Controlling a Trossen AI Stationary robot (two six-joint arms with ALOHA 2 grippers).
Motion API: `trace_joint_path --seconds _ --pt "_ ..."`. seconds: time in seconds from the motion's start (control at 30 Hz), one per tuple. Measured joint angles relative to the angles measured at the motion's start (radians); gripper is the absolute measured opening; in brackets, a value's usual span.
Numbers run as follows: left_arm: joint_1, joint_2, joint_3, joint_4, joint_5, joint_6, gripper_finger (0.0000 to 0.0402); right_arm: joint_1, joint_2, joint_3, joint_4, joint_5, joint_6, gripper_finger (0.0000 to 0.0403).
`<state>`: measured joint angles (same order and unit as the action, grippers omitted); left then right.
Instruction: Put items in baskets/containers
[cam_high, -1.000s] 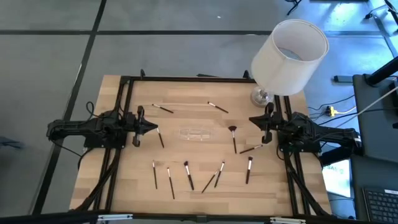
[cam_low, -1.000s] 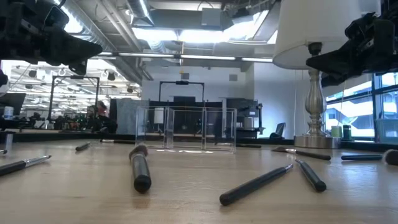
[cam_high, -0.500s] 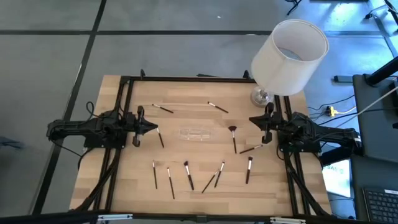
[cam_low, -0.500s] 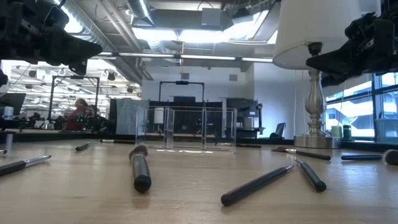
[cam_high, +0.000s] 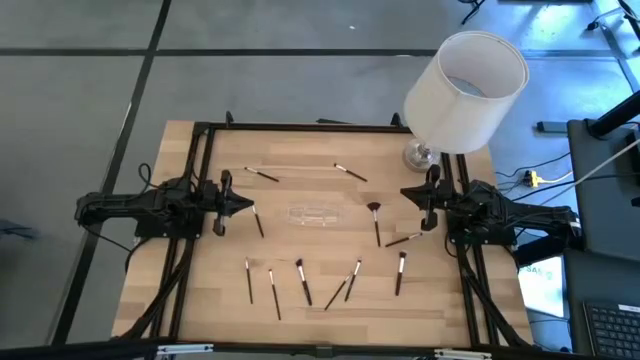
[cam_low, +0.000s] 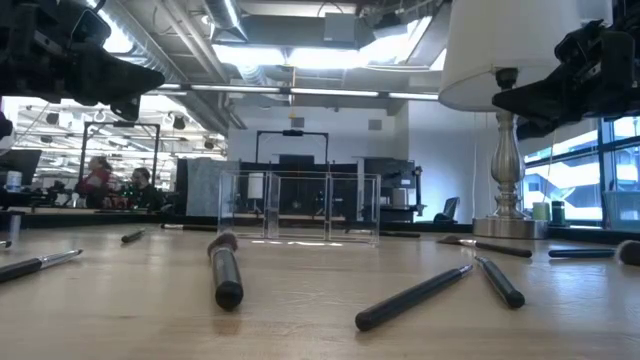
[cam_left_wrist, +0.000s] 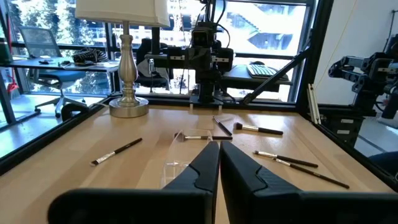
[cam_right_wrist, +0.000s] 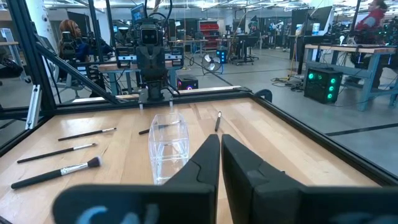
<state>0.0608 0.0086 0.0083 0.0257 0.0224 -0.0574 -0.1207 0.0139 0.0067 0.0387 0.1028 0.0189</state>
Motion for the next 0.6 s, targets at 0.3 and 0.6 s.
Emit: trace_joint_path --seconds 0.3,0.6 --pt "0.000 0.000 0.000 0.000 0.000 0.000 0.0010 0.000 0.000 0.000 0.000 0.000 0.000 0.0019" --pt "0.000 0.000 0.000 0.000 0.000 0.000 0.0010 0.000 0.000 0.000 0.029 -0.021 0.368 0.0019"
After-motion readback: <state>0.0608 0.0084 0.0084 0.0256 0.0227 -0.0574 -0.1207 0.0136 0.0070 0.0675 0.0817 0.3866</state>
